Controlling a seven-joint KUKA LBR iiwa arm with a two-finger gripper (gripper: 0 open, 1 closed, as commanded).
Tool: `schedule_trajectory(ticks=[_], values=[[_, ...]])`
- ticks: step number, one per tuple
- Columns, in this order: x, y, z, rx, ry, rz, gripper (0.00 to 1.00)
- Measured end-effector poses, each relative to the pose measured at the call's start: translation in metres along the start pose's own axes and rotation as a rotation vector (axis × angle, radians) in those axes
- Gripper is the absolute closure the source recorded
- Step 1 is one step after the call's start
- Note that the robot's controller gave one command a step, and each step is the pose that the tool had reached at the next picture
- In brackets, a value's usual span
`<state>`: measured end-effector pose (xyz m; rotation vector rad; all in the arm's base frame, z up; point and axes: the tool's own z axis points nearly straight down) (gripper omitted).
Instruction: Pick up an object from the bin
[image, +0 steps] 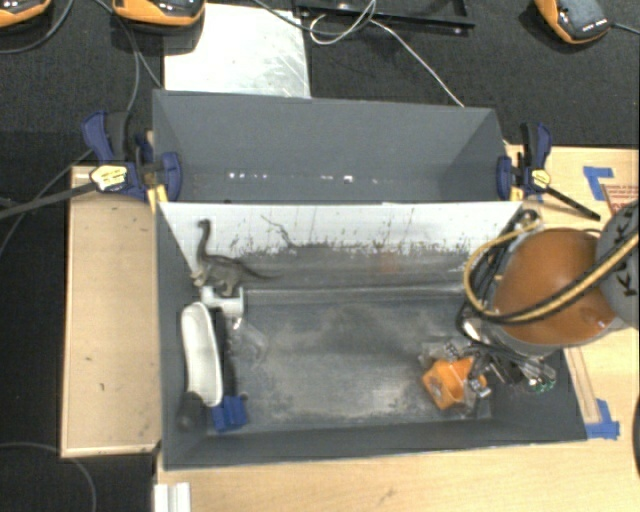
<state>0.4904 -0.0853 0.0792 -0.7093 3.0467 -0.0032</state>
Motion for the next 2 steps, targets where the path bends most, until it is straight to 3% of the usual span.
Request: schedule_trajectory(ticks=[2], values=[[0.0,0.0,-0.0001,0.0,0.0,0.001,1.0]])
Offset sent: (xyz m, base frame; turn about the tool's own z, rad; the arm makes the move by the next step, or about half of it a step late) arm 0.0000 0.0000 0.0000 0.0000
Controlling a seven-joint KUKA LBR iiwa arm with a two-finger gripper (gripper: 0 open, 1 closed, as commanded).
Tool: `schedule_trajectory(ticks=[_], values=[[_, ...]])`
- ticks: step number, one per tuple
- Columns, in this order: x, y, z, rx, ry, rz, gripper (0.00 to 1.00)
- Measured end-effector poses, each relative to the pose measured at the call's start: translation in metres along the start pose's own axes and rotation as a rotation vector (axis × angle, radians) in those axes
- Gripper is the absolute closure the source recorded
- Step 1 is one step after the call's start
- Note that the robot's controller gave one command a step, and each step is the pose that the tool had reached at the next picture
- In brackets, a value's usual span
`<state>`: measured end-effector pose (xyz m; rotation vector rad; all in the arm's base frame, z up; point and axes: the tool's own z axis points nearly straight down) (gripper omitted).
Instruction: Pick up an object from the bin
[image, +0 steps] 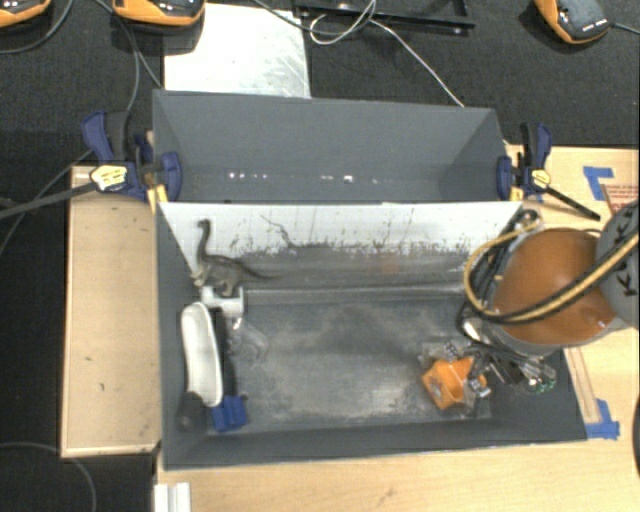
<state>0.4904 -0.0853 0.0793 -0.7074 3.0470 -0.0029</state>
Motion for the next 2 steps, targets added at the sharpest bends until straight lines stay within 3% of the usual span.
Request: schedule_trajectory(ticks=[2], values=[[0.0,0.0,0.0,0.0,0.0,0.001,1.0]])
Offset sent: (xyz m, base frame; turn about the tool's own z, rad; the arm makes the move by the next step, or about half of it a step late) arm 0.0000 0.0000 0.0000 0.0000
